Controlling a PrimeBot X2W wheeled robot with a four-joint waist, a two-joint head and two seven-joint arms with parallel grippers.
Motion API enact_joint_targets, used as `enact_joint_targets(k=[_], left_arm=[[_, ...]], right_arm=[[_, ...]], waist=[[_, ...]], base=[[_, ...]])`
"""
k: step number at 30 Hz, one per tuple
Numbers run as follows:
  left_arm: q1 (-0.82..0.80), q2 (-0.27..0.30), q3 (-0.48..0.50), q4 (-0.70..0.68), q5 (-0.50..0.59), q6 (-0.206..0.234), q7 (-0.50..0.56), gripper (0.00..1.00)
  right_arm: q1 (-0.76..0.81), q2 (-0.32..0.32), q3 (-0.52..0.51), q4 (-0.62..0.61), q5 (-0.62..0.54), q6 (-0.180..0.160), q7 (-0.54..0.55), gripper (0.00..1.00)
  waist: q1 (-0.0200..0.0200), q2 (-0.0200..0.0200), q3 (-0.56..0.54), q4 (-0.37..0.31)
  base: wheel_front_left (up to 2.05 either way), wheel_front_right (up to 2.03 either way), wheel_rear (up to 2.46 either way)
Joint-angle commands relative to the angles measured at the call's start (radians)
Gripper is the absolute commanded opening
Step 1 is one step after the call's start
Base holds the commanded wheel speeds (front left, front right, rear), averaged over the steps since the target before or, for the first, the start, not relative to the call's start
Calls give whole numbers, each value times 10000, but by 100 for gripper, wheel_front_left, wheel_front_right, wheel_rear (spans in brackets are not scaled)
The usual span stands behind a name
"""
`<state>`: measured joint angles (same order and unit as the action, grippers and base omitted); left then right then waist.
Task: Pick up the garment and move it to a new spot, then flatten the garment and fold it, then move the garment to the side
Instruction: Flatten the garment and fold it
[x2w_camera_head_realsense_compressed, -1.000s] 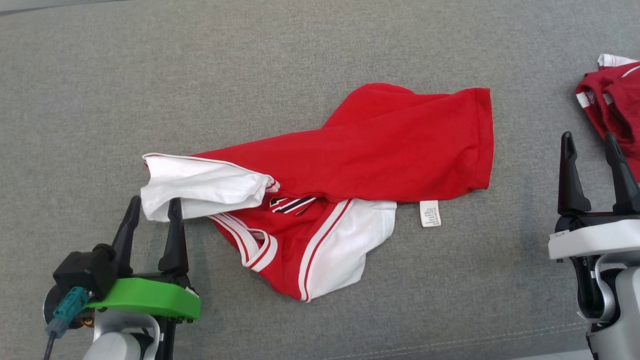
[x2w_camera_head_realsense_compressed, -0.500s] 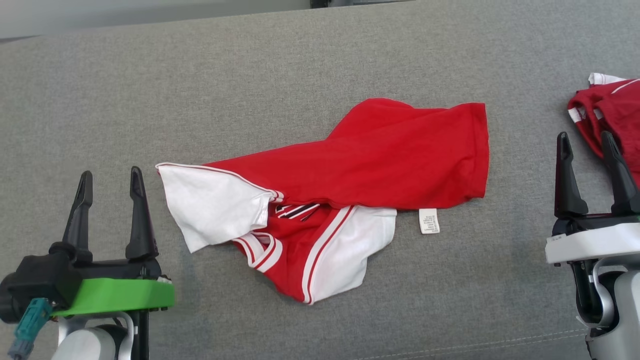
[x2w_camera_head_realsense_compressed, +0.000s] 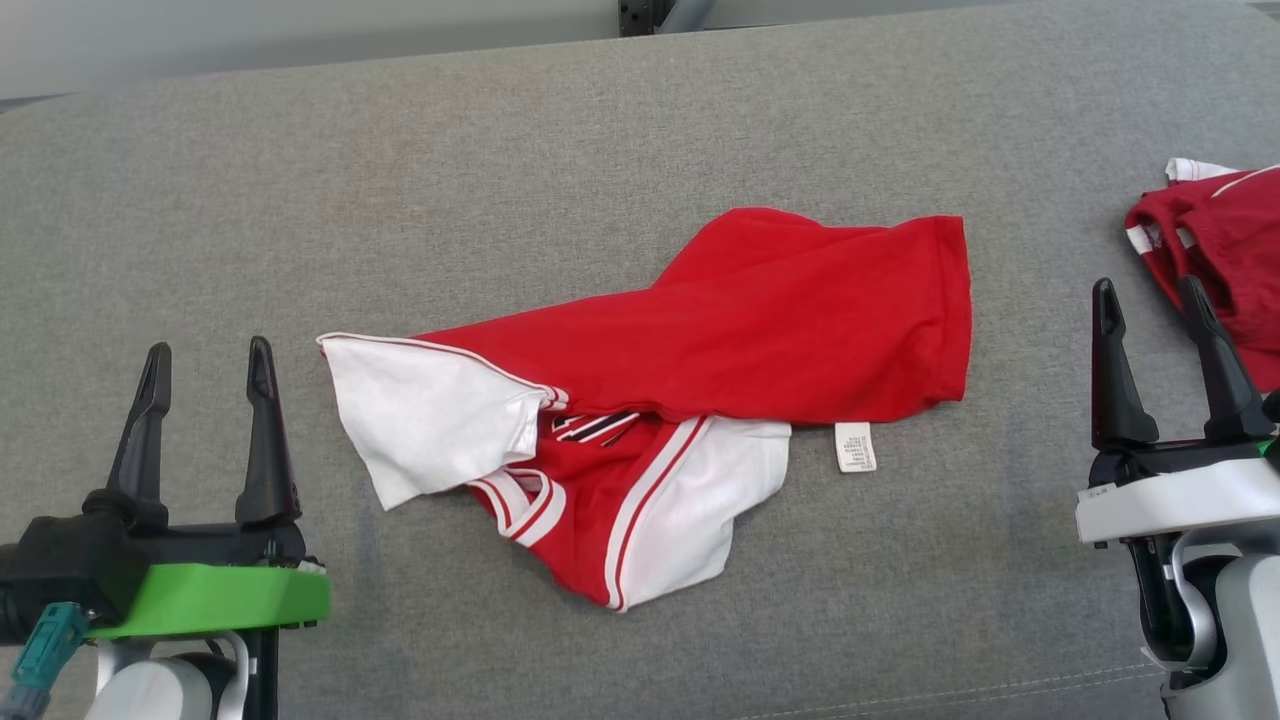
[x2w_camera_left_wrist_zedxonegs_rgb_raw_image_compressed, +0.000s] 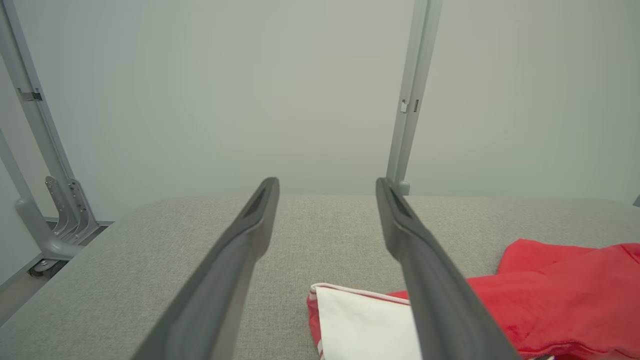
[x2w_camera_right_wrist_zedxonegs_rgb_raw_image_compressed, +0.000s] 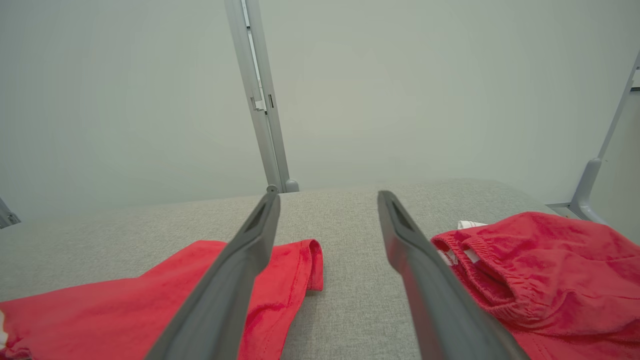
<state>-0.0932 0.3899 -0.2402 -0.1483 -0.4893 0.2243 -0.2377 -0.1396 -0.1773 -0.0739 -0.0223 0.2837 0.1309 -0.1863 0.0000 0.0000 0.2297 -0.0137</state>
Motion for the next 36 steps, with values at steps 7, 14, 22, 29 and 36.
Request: enact_joint_targets(k=[7, 14, 22, 29, 36], left_arm=[[-248, 137, 140, 268, 114, -513, -196, 100], [-396, 132, 240, 686, 162, -906, -262, 100], [-278, -81, -423, 1856, -591, -1702, 498, 100], [-610, -328, -1059, 3396, -1235, -2696, 1162, 100], [-1240, -603, -1301, 4658, -1378, -2985, 1120, 100]], right_arm=[[-57, -80, 67, -60, 56, -3, 35, 100], [-130, -116, 124, -35, 95, -3, 63, 100], [-255, -99, 307, 12, 129, -3, 91, 100], [-422, -82, 461, 152, 214, -4, -5, 100], [-527, -87, 477, 225, 236, -4, -100, 100]], waist=[[0, 0, 117, 200], [0, 0, 228, 328], [0, 0, 659, 385], [0, 0, 1098, 265], [0, 0, 1355, 138]], base=[[0, 0, 0], [0, 0, 0], [0, 0, 0], [0, 0, 0], [0, 0, 0]])
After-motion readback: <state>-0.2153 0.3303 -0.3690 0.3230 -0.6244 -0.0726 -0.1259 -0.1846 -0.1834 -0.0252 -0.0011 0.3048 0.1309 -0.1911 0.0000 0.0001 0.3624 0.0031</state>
